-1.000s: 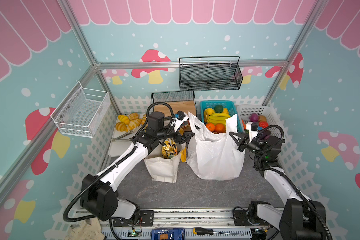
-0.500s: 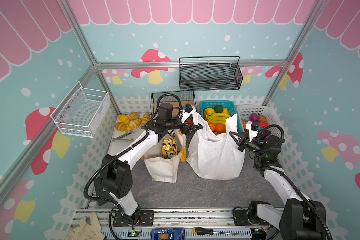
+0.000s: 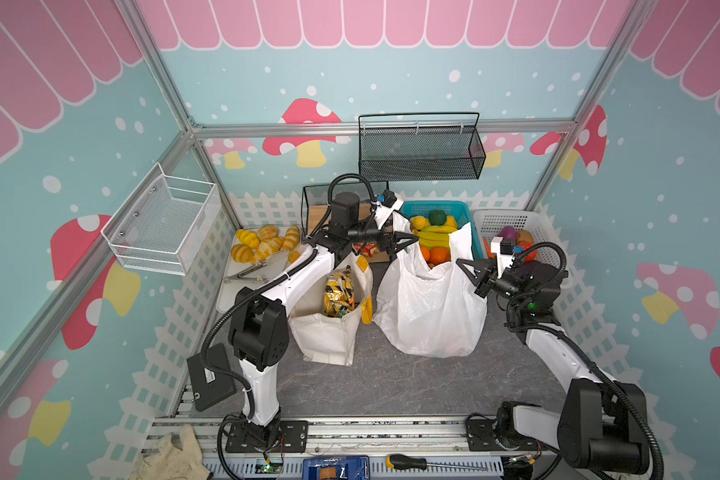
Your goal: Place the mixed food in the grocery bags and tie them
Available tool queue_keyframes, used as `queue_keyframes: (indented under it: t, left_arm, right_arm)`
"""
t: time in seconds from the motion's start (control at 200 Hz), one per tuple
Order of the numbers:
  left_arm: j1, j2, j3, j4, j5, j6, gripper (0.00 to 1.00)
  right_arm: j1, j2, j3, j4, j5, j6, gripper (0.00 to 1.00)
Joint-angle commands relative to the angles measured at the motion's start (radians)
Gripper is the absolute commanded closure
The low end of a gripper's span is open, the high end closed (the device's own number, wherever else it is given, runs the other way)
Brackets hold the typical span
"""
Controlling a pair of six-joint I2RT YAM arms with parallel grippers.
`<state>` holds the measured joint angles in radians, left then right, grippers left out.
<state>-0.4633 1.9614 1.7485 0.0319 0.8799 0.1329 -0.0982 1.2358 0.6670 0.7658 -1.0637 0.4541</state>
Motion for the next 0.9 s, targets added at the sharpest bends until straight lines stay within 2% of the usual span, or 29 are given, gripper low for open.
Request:
queue_keyframes:
  t: [0.0,0.065,0.16,0.23,0.29,0.39,0.465,0.605,0.771,0.896]
  left_arm:
    - [-0.021,0.009,0.023,0.034,0.034,-0.042,0.25]
    - [-0.024,-0.015,-0.004,0.065,0.021,-0.071,0.38]
    - [-0.03,-0.078,-0.061,0.065,-0.023,-0.086,0.63]
    - [-0.042,-0.146,-0.116,0.0,-0.073,-0.015,0.82]
    - [-0.067,-0.204,-0.154,-0.102,-0.133,0.094,0.9]
    - [-0.14,-0.254,-0.158,-0.323,-0.298,0.331,0.95]
    - [-0.194,-0.246,-0.114,-0.46,-0.42,0.442,0.97]
    - [-0.271,-0.186,0.026,-0.636,-0.542,0.52,0.97]
    - [-0.348,-0.087,0.191,-0.757,-0.694,0.601,0.96]
    - [-0.36,-0.042,0.271,-0.815,-0.673,0.619,0.92]
  right_arm:
    - [-0.003,0.019,0.047,0.042,-0.047,0.012,1.0]
    - [-0.003,0.028,0.062,0.029,-0.046,0.005,1.0]
    - [-0.003,0.029,0.076,0.007,-0.035,-0.006,1.0]
    - [-0.003,0.026,0.085,-0.019,-0.021,-0.024,1.0]
    - [-0.002,0.026,0.091,-0.053,-0.021,-0.043,1.0]
    - [0.006,0.027,0.097,-0.105,0.02,-0.075,1.0]
    - [0.022,0.028,0.09,-0.106,0.025,-0.084,1.0]
    - [0.04,0.035,0.083,-0.135,0.039,-0.114,1.0]
    - [0.063,0.04,0.078,-0.192,0.071,-0.16,1.0]
    - [0.063,0.029,0.066,-0.206,0.102,-0.175,1.0]
